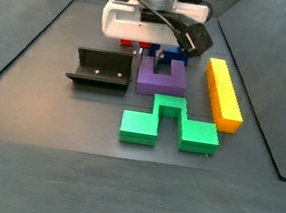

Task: Pick up the purple object. Move up. Place the purple object on the fixture. Regrasp the purple object. Move to above the board. Insert the purple object.
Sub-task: Pick up the purple object, then move up.

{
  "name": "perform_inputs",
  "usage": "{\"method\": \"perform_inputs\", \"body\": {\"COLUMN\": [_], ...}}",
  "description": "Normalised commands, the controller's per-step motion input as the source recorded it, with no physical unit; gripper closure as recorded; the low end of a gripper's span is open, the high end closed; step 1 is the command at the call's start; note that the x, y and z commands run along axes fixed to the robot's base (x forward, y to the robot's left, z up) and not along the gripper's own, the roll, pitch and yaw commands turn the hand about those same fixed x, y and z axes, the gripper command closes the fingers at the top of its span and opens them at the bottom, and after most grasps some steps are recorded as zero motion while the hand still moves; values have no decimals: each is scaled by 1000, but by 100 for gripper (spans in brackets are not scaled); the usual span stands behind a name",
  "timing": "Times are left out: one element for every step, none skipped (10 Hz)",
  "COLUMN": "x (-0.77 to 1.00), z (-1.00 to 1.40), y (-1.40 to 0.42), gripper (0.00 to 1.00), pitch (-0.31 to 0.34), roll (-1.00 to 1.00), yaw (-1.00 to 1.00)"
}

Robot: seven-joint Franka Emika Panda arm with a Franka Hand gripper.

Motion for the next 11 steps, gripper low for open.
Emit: {"method": "perform_inputs", "body": {"x": [0, 0, 0, 0, 0, 0, 0, 0, 0, 0, 0], "z": [0, 0, 0, 0, 0, 0, 0, 0, 0, 0, 833], "y": [0, 0, 0, 0, 0, 0, 0, 0, 0, 0, 0], "gripper": [100, 100, 100, 100, 100, 100, 100, 100, 100, 100, 100], "pitch": [0, 0, 0, 0, 0, 0, 0, 0, 0, 0, 0], "roll": [0, 0, 0, 0, 0, 0, 0, 0, 0, 0, 0], "yaw": [0, 0, 0, 0, 0, 0, 0, 0, 0, 0, 0]}}
